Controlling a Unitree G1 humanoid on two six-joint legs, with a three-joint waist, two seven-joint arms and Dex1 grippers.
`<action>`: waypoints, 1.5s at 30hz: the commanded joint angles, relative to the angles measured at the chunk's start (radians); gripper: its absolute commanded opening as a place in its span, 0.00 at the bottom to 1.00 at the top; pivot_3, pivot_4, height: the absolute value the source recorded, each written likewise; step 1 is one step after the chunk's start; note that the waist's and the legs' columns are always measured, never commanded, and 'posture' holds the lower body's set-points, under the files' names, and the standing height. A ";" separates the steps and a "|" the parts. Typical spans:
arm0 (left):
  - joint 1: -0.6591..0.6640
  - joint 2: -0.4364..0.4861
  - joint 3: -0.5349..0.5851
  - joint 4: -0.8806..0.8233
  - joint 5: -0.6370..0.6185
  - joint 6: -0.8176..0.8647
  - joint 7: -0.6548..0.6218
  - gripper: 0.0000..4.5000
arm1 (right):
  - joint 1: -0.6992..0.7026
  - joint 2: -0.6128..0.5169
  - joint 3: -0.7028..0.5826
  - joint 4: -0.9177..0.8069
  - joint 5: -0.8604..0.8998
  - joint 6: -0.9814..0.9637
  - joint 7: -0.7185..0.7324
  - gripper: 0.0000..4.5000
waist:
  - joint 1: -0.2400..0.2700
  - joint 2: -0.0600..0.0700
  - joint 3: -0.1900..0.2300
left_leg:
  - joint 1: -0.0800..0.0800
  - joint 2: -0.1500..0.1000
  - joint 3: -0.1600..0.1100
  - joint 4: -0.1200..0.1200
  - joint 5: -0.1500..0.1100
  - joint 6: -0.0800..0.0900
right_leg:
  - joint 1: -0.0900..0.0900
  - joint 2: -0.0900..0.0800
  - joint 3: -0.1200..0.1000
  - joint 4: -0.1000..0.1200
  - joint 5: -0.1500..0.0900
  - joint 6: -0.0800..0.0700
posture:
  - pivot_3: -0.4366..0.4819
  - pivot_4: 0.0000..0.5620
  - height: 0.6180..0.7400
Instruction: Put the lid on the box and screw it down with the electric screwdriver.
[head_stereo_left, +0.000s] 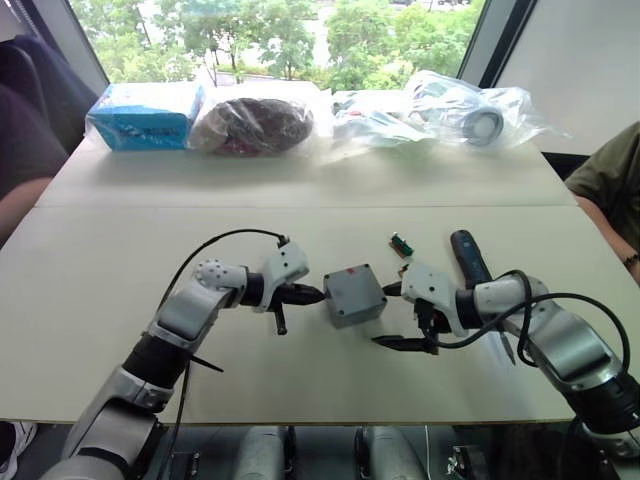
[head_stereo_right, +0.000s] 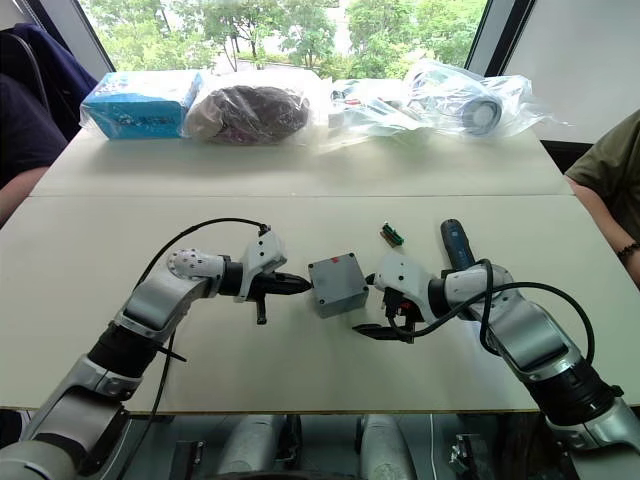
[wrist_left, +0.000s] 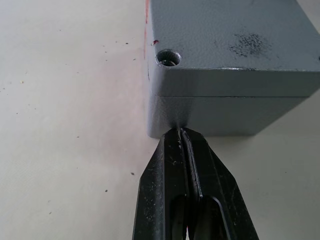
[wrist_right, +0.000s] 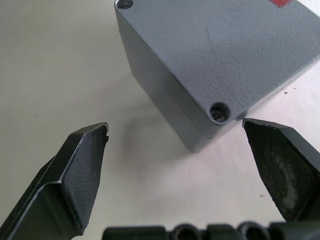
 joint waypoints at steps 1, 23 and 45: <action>-0.026 0.000 0.025 -0.011 -0.005 -0.027 -0.003 0.00 | 0.003 0.013 -0.032 -0.061 0.027 0.019 -0.018 0.99 | 0.001 0.000 0.000 | 0.000 0.000 0.000 0.000 0.000 0.000 | 0.000 0.000 0.000 0.000 0.000 0.000 | 0.48 0.27 1.00; -0.083 0.018 0.065 0.022 -0.018 -0.043 -0.007 0.00 | 0.039 -0.044 -0.326 -0.149 0.261 0.278 -0.062 0.99 | 0.001 0.000 0.000 | 0.000 0.000 0.000 0.000 0.000 0.001 | 0.001 0.000 0.000 0.000 0.000 0.000 | 0.48 0.27 1.00; -0.149 0.050 0.155 -0.184 -0.204 0.152 -0.003 0.00 | -0.252 0.223 -0.212 0.587 -0.059 -0.153 -0.301 0.70 | -0.004 0.000 0.000 | 0.001 0.000 0.001 0.000 0.004 -0.007 | 0.000 0.001 0.001 0.001 0.000 0.000 | 0.48 0.27 1.00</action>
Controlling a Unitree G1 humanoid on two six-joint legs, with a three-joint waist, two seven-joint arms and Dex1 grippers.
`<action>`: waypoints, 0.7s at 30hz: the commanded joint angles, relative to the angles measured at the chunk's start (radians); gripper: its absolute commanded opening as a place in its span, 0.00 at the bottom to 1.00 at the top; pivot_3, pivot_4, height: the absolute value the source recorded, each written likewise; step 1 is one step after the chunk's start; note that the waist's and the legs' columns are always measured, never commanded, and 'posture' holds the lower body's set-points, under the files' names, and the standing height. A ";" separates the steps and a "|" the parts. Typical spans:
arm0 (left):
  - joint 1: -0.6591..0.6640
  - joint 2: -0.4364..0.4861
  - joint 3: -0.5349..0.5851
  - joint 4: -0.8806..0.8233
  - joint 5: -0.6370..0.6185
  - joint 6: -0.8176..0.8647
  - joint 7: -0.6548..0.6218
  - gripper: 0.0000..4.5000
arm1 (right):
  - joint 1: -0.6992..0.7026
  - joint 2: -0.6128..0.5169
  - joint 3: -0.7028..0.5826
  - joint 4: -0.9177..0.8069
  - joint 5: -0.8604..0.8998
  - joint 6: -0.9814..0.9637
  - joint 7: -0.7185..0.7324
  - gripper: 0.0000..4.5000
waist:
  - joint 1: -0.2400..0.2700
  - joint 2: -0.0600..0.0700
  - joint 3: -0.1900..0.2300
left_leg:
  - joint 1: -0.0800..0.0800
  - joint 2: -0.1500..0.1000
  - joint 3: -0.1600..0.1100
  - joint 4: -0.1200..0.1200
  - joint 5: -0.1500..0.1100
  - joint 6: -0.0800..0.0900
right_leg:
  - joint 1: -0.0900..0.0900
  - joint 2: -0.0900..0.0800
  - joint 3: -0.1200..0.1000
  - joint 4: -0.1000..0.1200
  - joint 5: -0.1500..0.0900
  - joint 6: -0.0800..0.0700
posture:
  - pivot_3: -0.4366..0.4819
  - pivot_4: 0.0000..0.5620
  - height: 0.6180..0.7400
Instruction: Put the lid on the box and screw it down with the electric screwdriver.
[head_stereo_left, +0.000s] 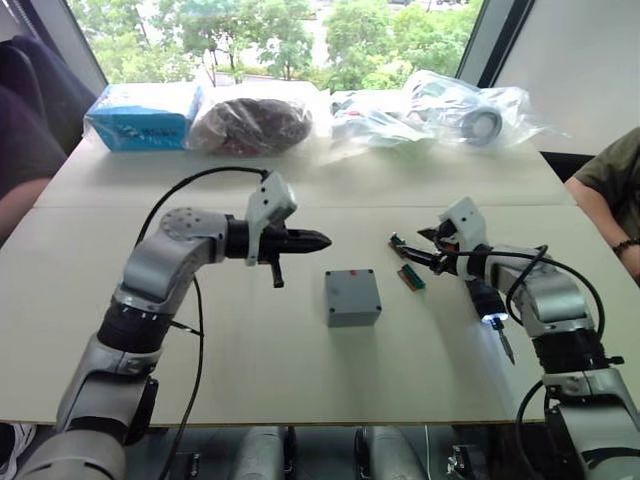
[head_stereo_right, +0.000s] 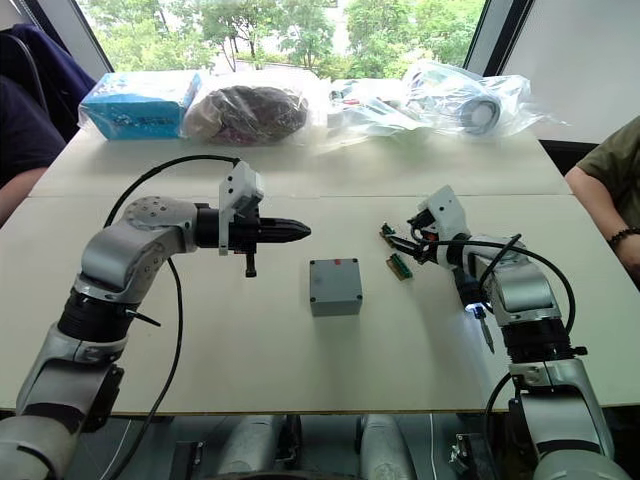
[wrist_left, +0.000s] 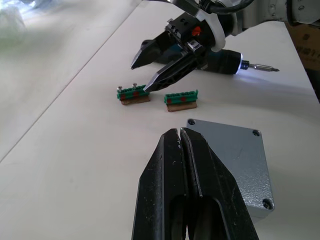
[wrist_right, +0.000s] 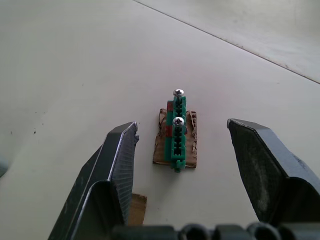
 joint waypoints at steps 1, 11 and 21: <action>-0.003 0.007 0.008 -0.045 -0.003 -0.004 0.013 0.00 | -0.030 0.006 -0.012 0.008 -0.020 -0.046 -0.001 0.70 | 0.001 0.000 0.000 | 0.000 0.000 0.000 0.000 0.000 0.000 | 0.000 0.000 0.000 0.000 0.000 0.000 | 0.48 0.27 1.00; 0.014 -0.003 0.008 -0.055 -0.018 -0.004 0.032 0.00 | -0.043 0.049 -0.039 0.067 -0.020 -0.064 -0.023 0.70 | 0.001 0.000 0.000 | 0.000 0.000 0.000 0.000 0.000 0.000 | 0.000 0.000 0.000 0.000 0.000 0.000 | 0.48 0.27 1.00; 0.017 0.003 -0.004 -0.039 -0.003 -0.026 0.023 0.00 | -0.048 0.054 -0.041 0.082 -0.022 -0.072 -0.026 0.02 | 0.000 0.000 0.000 | 0.000 0.000 0.000 0.000 0.000 0.000 | 0.000 0.000 0.000 0.000 0.000 0.000 | 0.48 0.27 1.00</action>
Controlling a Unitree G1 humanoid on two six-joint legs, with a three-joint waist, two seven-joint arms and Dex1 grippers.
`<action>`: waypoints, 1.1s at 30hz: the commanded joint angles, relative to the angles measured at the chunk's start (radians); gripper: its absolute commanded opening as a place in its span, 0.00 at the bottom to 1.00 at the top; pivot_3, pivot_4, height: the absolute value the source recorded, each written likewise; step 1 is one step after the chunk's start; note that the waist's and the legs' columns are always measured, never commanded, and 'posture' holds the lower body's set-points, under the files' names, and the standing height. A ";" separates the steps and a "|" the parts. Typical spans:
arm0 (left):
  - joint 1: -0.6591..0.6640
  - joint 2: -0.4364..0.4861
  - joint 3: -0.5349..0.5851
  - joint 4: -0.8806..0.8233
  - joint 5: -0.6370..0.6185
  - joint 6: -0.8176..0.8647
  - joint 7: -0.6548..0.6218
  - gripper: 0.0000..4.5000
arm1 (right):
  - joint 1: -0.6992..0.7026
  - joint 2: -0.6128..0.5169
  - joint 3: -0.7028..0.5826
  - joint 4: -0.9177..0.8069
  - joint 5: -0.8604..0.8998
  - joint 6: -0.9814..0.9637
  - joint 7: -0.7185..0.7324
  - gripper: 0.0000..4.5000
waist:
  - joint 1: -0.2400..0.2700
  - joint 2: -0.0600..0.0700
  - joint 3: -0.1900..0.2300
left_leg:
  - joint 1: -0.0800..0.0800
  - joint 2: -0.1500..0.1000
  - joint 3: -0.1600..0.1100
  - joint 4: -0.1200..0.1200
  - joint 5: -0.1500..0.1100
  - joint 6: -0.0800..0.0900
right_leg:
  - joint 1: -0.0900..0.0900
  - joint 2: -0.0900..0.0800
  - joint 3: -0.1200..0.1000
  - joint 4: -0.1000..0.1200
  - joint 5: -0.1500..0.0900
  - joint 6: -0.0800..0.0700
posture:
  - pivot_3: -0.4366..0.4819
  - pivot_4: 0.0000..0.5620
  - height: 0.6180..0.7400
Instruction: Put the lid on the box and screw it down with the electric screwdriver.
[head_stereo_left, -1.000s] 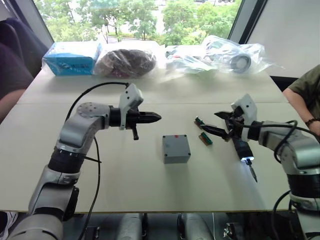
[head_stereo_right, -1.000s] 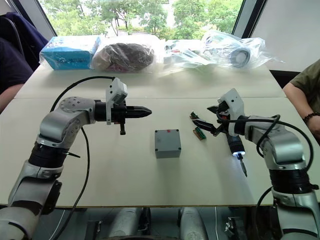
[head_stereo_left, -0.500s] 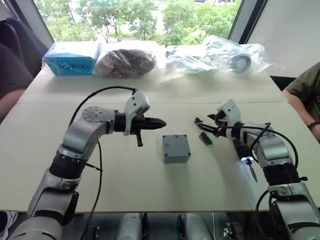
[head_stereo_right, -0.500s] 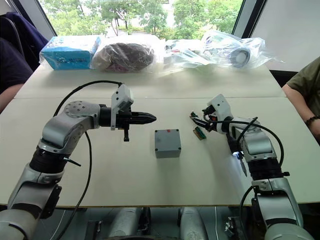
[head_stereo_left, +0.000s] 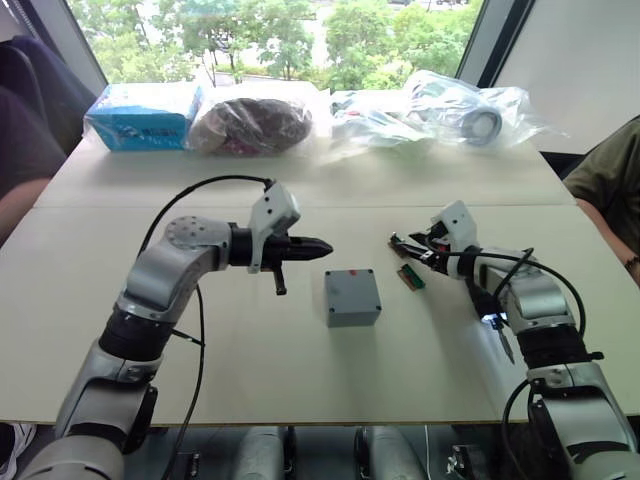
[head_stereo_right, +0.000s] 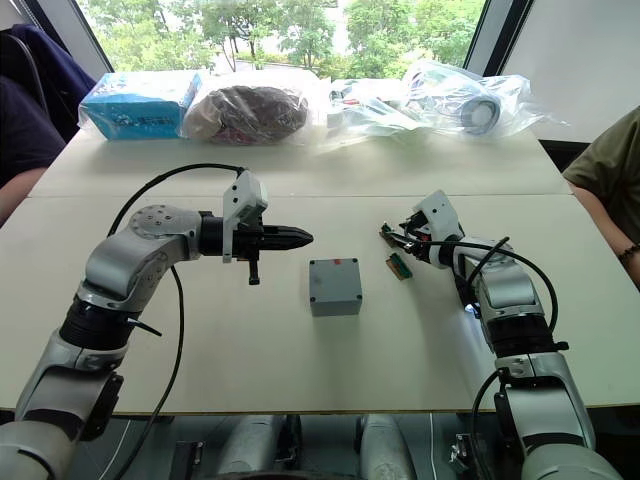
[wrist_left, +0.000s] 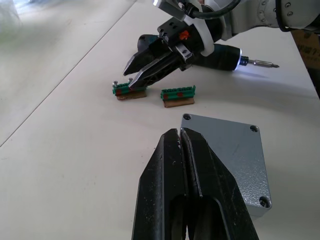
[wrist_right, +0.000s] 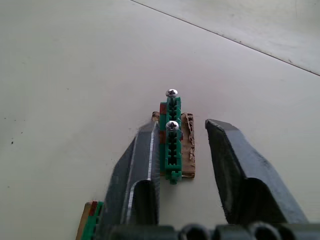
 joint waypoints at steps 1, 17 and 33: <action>-0.003 0.004 -0.001 -0.015 0.002 -0.018 -0.003 0.00 | -0.019 0.003 -0.031 -0.016 0.005 -0.019 0.000 0.01 | 0.000 0.000 0.000 | 0.000 0.000 0.000 0.000 0.000 0.000 | 0.000 0.000 0.000 0.000 0.000 0.000 | 0.48 0.27 1.00; 0.007 0.000 0.004 0.011 0.011 -0.036 -0.006 0.00 | -0.022 0.037 -0.134 -0.101 0.107 0.043 -0.020 0.01 | 0.000 0.000 0.000 | 0.000 0.000 0.000 0.000 0.000 0.000 | 0.000 0.000 0.000 0.000 0.000 0.000 | 0.48 0.27 1.00; 0.075 0.152 0.022 -0.108 -0.089 0.055 -0.125 0.00 | 0.226 0.008 -0.102 -0.668 0.322 0.304 0.016 0.01 | 0.003 0.000 0.000 | 0.000 0.001 0.000 0.000 -0.003 0.005 | 0.000 0.000 0.000 0.000 0.000 0.000 | 0.48 0.27 1.00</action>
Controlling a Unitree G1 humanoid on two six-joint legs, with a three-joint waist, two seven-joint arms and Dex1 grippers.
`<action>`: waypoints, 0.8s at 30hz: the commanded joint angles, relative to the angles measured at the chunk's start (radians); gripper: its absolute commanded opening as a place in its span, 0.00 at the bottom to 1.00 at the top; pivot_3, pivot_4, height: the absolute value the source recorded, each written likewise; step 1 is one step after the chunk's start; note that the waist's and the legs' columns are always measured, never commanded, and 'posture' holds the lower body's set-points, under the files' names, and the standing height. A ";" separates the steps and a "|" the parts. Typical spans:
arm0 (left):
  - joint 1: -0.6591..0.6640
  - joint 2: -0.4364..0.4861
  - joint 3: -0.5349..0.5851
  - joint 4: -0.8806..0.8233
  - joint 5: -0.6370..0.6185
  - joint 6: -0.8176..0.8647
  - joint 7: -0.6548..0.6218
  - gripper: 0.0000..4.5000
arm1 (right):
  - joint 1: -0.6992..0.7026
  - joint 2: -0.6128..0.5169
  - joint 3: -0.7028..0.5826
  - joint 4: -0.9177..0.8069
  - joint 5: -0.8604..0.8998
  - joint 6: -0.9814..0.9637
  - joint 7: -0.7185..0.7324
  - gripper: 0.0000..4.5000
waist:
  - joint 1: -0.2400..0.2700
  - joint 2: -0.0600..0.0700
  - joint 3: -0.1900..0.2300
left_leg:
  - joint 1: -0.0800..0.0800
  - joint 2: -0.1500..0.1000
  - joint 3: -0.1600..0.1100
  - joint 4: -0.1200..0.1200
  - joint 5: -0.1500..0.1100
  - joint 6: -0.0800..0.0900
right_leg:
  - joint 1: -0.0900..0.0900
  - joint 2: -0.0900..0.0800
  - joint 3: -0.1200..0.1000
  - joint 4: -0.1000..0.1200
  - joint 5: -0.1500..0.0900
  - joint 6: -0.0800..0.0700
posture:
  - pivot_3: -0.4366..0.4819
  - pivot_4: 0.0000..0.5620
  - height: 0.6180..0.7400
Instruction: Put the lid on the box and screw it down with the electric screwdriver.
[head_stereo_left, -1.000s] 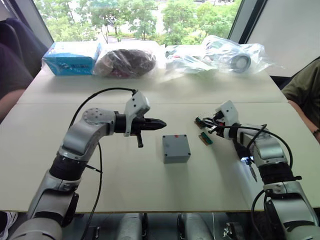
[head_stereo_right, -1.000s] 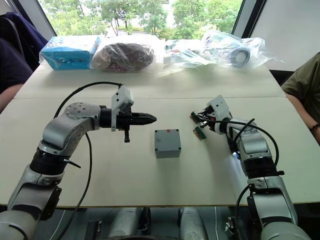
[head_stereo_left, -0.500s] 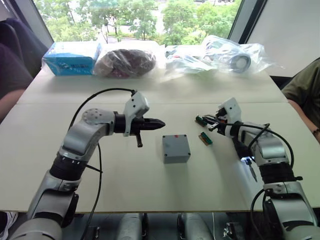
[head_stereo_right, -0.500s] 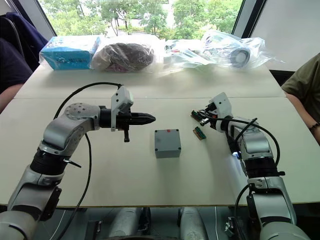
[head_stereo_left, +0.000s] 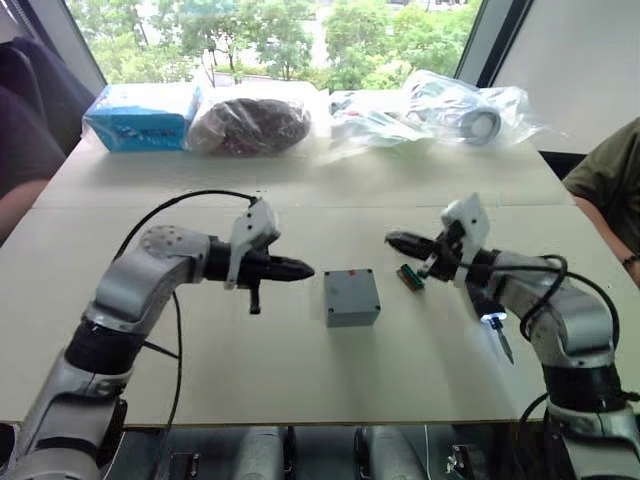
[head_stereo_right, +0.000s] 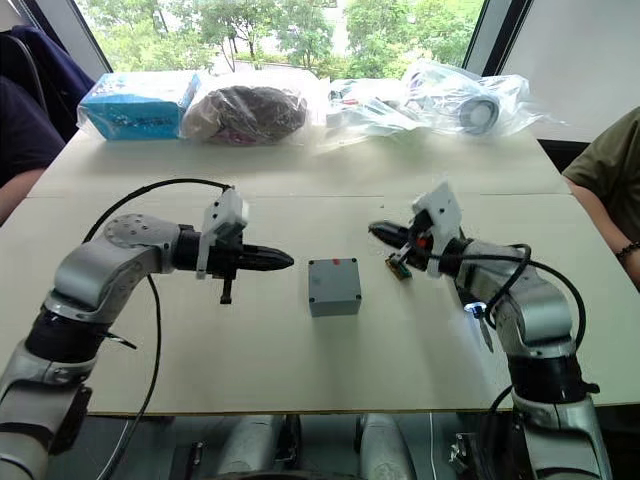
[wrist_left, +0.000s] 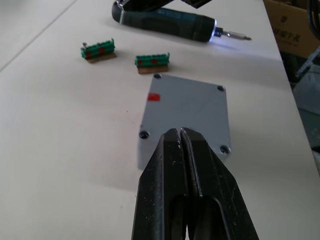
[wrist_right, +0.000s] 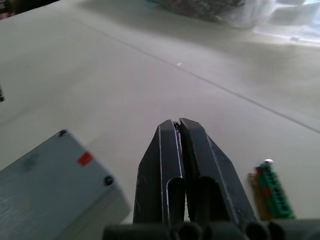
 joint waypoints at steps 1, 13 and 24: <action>-0.010 0.005 0.013 -0.023 -0.016 -0.005 -0.002 0.00 | 0.016 0.009 0.003 -0.055 0.021 0.008 -0.023 0.01 | 0.001 0.000 0.000 | 0.000 0.000 0.000 0.000 0.000 0.000 | 0.000 0.000 0.000 0.000 0.000 0.000 | 0.48 0.27 1.00; -0.014 -0.023 0.002 -0.005 0.001 -0.017 0.021 0.00 | 0.049 -0.012 0.028 -0.053 0.021 0.002 -0.028 0.01 | 0.000 0.000 0.000 | 0.000 0.000 0.000 0.000 0.000 0.001 | 0.000 0.000 0.000 0.000 0.000 0.000 | 0.48 0.27 1.00; -0.004 -0.032 -0.011 0.013 0.018 -0.044 0.021 0.00 | 0.063 -0.028 0.017 -0.085 0.056 0.033 -0.020 0.01 | 0.001 0.000 0.000 | 0.000 0.000 0.000 0.000 0.000 0.001 | 0.000 0.000 0.000 0.000 0.000 0.000 | 0.48 0.27 1.00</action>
